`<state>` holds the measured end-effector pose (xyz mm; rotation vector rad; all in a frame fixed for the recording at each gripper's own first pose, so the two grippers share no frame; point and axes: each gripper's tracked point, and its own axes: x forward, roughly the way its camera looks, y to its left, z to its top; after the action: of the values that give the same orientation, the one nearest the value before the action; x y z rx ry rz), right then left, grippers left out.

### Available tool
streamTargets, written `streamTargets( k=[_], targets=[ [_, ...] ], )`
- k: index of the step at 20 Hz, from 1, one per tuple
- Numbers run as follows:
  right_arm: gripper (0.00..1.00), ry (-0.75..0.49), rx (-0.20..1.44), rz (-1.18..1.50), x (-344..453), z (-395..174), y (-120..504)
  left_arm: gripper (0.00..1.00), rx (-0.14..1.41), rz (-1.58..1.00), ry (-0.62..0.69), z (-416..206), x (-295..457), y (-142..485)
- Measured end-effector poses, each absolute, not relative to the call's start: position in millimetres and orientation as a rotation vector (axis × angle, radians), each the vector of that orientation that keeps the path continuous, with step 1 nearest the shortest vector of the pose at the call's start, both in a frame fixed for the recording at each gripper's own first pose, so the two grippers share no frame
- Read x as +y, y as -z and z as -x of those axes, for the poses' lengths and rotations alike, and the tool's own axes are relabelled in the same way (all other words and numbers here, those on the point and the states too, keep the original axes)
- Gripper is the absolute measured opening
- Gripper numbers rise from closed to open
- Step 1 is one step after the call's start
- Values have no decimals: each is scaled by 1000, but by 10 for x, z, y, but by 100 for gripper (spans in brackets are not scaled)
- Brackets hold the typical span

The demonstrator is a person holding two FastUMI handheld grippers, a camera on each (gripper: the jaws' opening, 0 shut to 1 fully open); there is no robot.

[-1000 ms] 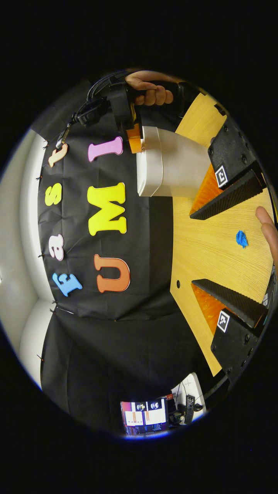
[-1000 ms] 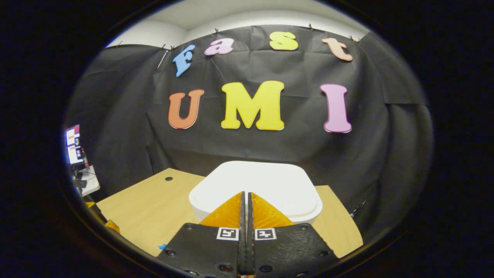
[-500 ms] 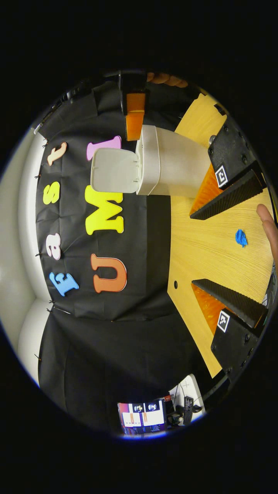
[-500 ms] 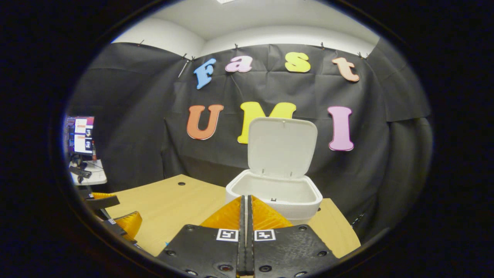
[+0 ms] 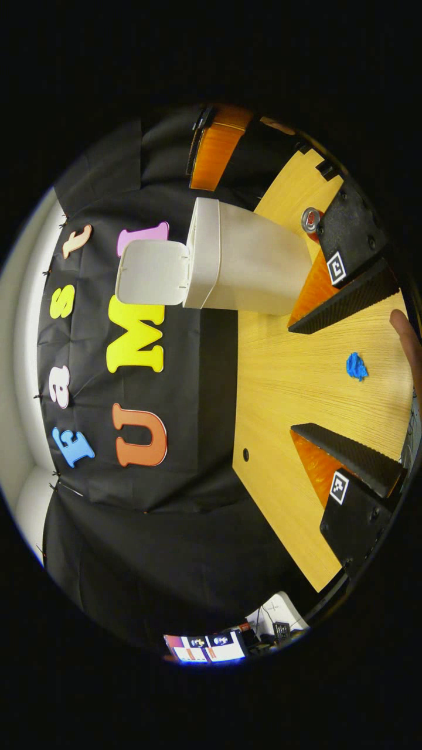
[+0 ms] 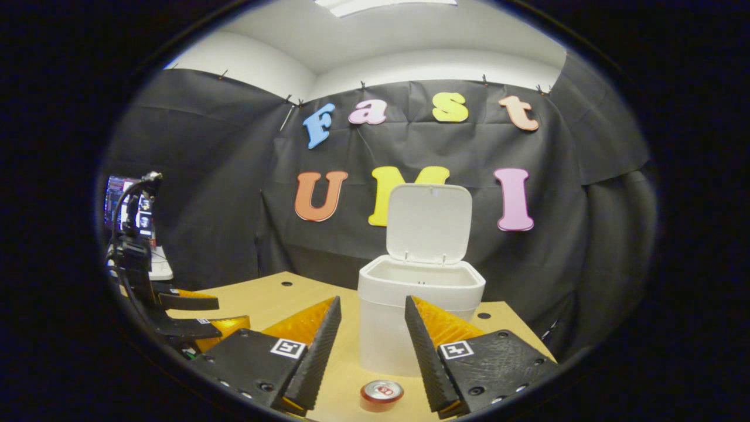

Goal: Press the lid of the desktop garbage bin to open it, pick up the crumpled paper on the desktop and throw it into the bin, then pick up the pop can on the desktop and drop it into the bin, and finally close the garbage bin lid.

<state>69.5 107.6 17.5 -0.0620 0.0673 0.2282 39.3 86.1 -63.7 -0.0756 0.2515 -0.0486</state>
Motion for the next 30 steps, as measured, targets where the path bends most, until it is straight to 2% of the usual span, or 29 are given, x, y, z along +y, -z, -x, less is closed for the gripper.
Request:
streamTargets(
  k=[1,2,5,8,12,21,23,24,25,27,30],
  targets=[
    [75,-234,75,51,1066,-660,-148,99,284,85,64,-398,858,724],
    [83,-235,85,45,1056,-629,-114,99,323,104,84,-408,830,813],
    [93,-240,98,56,1071,-543,-20,99,409,142,130,-443,701,1018],
    [95,-243,95,77,1093,-495,55,97,501,129,188,-484,593,1326],
    [94,-227,95,114,1118,-525,121,95,616,127,179,-530,611,1669],
    [95,-221,120,134,1164,-562,228,95,686,63,238,-526,438,1921],
    [98,-221,107,134,1167,-547,219,95,702,49,226,-535,440,1982],
    [95,-220,98,132,1159,-545,208,95,709,31,213,-542,468,2025],
    [95,-220,90,128,1148,-545,197,100,718,21,205,-536,485,2069],
    [95,-218,89,115,1137,-561,200,93,738,36,220,-560,448,2124],
    [95,-207,98,105,1086,-580,247,90,763,46,241,-539,382,2166]
  ],
)
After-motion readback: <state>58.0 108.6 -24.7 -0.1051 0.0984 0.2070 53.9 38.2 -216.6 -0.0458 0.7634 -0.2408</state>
